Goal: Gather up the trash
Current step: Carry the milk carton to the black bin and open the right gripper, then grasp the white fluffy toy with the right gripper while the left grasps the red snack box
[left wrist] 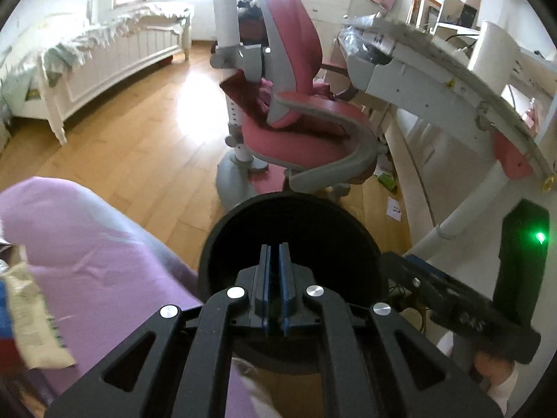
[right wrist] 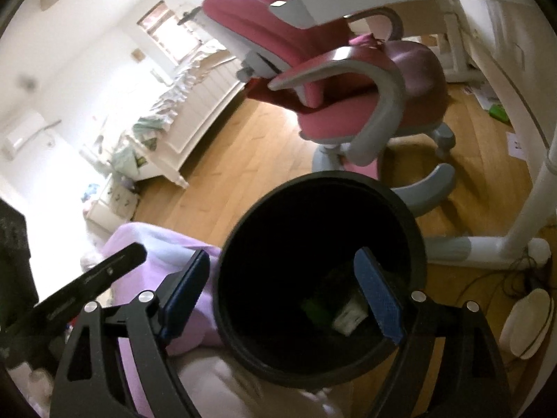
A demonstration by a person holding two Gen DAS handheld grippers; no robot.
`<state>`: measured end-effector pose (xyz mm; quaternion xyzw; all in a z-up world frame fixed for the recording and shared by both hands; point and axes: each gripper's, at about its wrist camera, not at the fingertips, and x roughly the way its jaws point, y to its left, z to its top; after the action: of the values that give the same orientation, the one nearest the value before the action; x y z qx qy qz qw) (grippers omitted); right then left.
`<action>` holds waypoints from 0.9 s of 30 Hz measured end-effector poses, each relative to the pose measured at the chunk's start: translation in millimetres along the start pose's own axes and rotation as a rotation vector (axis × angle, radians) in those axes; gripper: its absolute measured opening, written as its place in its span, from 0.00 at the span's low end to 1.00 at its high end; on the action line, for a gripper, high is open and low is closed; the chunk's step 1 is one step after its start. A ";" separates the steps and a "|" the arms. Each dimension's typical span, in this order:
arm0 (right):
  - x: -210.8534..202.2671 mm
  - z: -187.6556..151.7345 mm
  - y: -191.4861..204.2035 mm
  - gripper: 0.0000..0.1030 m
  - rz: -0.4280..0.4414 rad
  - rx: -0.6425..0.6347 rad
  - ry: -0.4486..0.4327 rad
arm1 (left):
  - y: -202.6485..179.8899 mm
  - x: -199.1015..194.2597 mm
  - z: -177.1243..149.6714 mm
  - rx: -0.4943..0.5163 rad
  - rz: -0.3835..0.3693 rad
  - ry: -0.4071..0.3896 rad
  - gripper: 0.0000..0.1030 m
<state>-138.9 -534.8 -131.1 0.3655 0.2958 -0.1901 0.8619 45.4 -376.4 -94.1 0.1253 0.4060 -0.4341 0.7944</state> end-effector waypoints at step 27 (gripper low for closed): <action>113.3 -36.2 427.5 0.89 0.341 -0.730 0.291 | 272.4 -225.8 -182.1 -0.371 0.610 -0.085 0.95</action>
<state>165.5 -238.2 -3.5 0.1031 0.3974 0.1259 0.9031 97.1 17.9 -82.0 0.0763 0.3883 -0.1007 0.9128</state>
